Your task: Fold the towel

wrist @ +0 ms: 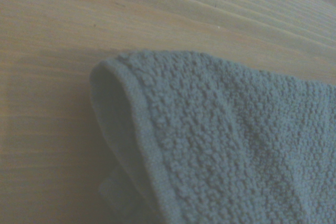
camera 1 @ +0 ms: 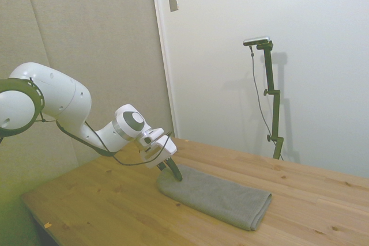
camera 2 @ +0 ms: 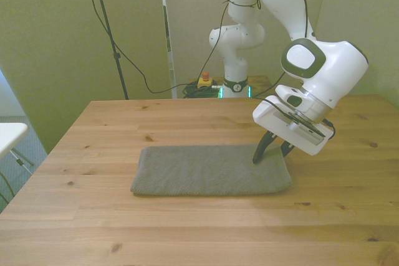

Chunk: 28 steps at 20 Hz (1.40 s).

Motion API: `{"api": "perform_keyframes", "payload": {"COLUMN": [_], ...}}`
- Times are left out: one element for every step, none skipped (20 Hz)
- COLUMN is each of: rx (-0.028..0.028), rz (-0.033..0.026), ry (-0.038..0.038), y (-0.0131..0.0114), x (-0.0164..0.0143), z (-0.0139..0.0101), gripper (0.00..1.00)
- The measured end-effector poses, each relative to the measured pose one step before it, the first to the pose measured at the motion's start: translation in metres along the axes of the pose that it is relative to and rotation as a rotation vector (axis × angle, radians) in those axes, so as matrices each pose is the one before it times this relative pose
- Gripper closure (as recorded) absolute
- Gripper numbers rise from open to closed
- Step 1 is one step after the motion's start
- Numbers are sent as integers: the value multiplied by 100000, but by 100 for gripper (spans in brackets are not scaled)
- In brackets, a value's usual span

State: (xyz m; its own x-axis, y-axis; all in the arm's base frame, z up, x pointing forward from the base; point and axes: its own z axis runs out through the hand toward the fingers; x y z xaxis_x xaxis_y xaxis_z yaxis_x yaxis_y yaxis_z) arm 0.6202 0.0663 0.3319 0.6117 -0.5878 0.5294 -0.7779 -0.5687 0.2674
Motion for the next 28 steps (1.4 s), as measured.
{"api": "perform_keyframes", "payload": {"rx": [145, 64, 15, 35, 71, 132, 264, 517, 703, 881, 895, 971, 803, 728, 681, 599, 657, 748, 783, 917, 1136, 1098, 828, 655, 1037, 1172, 1542, 1817], "rz": [-28, -19, -2, 9, 64, 196, 391, 589, 674, 708, 585, 727, 924, 768, 567, 576, 907, 929, 693, 796, 639, 450, 683, 1023, 1307, 1287, 2011, 2109], "ry": [7, 4, -3, 1, 9, 21, -20, -37, 14, -99, -28, -84, -361, -291, -305, -384, -648, -505, -378, -903, -923, -814, -809, -492, -786, -985, -1729, -2224], "y": [-24, -14, -3, -2, 0, 15, 47, 97, 142, 166, 215, 229, 203, 191, 184, 216, 233, 281, 317, 344, 324, 290, 326, 380, 437, 552, 685, 792], "x": [-15, -10, -2, 4, 30, 89, 158, 290, 445, 565, 638, 732, 635, 600, 530, 484, 532, 651, 717, 618, 531, 431, 419, 520, 573, 609, 642, 717], "z": [-24, -15, -4, -3, -16, -65, -117, -196, -273, -316, -388, -450, -422, -396, -380, -332, -303, -349, -382, -320, -288, -242, -144, -66, -56, 27, 203, 298], "gripper": [100, 100, 100, 100, 100, 100, 100, 100, 100, 100, 100, 100, 100, 100, 100, 100, 100, 100, 100, 100, 100, 100, 100, 100, 100, 100, 100, 100]}}
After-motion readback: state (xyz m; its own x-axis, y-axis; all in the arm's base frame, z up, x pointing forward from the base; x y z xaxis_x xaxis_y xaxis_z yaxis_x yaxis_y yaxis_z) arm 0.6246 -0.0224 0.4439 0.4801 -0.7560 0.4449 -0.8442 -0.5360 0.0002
